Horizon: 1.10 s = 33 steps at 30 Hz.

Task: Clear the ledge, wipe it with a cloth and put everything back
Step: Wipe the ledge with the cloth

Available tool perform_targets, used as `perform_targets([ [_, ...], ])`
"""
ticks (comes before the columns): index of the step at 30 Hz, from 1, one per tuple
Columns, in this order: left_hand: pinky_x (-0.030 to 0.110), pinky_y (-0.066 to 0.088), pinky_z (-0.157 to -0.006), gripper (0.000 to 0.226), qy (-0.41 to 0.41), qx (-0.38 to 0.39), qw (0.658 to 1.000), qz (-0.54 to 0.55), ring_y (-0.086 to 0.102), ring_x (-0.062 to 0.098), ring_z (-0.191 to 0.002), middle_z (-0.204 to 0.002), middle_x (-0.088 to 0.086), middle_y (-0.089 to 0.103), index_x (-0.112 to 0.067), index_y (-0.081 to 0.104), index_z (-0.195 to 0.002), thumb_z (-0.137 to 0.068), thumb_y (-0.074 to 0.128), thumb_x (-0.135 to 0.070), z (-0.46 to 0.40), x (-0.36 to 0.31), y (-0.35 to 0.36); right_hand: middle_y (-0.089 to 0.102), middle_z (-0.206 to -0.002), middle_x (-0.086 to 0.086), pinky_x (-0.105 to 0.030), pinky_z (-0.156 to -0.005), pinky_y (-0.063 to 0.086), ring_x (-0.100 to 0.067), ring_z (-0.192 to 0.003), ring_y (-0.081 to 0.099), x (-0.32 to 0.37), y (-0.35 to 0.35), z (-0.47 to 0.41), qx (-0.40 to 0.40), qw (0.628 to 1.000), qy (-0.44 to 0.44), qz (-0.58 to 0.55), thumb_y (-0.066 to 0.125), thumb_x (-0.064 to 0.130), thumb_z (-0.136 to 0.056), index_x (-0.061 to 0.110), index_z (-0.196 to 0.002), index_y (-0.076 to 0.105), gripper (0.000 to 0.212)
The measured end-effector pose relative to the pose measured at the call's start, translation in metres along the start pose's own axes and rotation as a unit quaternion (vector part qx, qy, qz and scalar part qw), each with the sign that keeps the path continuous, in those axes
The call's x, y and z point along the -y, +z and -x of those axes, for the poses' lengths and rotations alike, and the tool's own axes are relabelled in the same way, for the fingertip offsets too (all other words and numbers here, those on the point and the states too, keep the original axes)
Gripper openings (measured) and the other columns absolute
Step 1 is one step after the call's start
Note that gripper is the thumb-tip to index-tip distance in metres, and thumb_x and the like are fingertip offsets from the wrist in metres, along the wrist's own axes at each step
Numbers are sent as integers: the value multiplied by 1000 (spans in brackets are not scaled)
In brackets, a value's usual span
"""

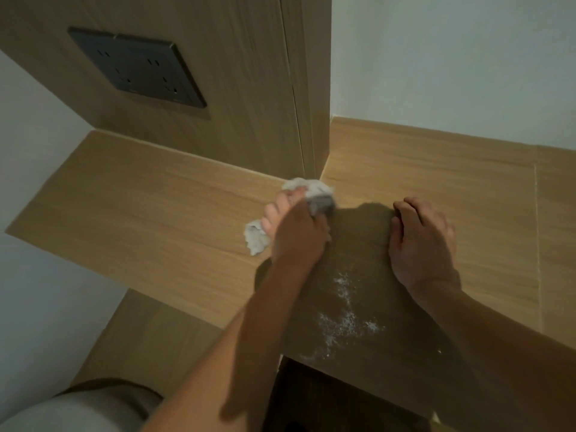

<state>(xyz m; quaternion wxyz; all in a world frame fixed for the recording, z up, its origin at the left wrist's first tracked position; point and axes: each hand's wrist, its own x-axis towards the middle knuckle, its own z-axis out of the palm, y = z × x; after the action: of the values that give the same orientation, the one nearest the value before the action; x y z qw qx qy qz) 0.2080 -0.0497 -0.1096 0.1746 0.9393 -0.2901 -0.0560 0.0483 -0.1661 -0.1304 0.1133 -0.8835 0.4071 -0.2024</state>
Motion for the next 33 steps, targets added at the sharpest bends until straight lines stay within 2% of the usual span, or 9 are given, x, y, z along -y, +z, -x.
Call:
perform_targets([
  [3, 48, 28, -105, 71, 92, 57, 994, 28, 33, 31, -126, -145, 8, 38, -22, 40, -147, -83, 22, -51, 34, -16, 1, 59, -130, -15, -46, -102, 36, -36, -116, 52, -1, 1, 1, 0, 1000, 7, -7, 41, 23, -99, 6, -126, 62, 39],
  [6, 47, 31, -108, 77, 129, 99, 982, 99, 37, 29, -125, -143, 8, 41, -20, 44, -145, -78, 22, -51, 36, -4, -12, 58, -130, -17, -47, -102, 37, -37, -115, 51, 0, -1, 0, 6, 1000, 2, 5, 46, 17, -100, 4, -128, 61, 34],
  [8, 39, 34, -103, 69, 95, 70, 980, 162, 43, 26, -121, -138, 9, 48, -20, 50, -141, -83, 27, -48, 28, 17, -31, 57, -131, -18, -46, -103, 36, -38, -116, 50, 2, -3, -1, 14, 1000, 4, 7, 49, 15, -99, 4, -128, 60, 33],
  [10, 34, 28, -99, 67, 20, 11, 991, 129, 39, 26, -124, -142, 11, 44, -21, 44, -148, -87, 32, -48, 34, 55, -48, 56, -133, -17, -46, -105, 35, -38, -119, 49, 1, -5, -1, 26, 1000, 5, 10, 48, 15, -100, 5, -129, 59, 33],
  [15, 45, 31, -98, 69, -9, -28, 999, 13, 38, 30, -115, -137, 13, 47, -16, 40, -147, -87, 36, -51, 88, 123, -46, 54, -136, -15, -48, -111, 32, -35, -123, 47, 2, -7, 1, 44, 999, 2, 12, 43, 19, -103, 7, -133, 56, 35],
  [22, 41, 29, -93, 69, -108, -44, 993, 2, 37, 26, -113, -131, 13, 48, -18, 37, -145, -87, 28, -54, 159, 44, -11, 56, -135, -11, -44, -110, 32, -30, -124, 49, 4, -18, 2, 65, 997, 20, -42, 42, 16, -101, 10, -132, 57, 36],
  [26, 58, 43, -98, 71, -106, 37, 994, 1, 47, 37, -118, -136, 16, 47, -17, 36, -145, -87, 30, -59, 221, -45, 20, 56, -135, -11, -45, -108, 34, -31, -123, 51, -20, -46, 7, 53, 997, 31, -47, 41, 20, -102, 12, -134, 54, 36],
  [29, 52, 52, -86, 63, -75, 118, 990, 27, 48, 29, -110, -128, 10, 53, -22, 44, -137, -86, 40, -58, 250, -90, 26, 52, -141, -13, -49, -111, 30, -34, -128, 47, -58, -66, 13, 84, 996, 22, 24, 38, 27, -104, 11, -136, 52, 38],
  [33, 50, 27, -113, 68, -85, 92, 988, 92, 33, 28, -133, -148, 8, 30, -27, 18, -151, -92, 22, -60, 218, -71, -6, 45, -149, -12, -49, -114, 28, -33, -135, 40, -86, -67, 18, 107, 993, 37, 43, 36, 35, -105, 12, -141, 49, 45],
])
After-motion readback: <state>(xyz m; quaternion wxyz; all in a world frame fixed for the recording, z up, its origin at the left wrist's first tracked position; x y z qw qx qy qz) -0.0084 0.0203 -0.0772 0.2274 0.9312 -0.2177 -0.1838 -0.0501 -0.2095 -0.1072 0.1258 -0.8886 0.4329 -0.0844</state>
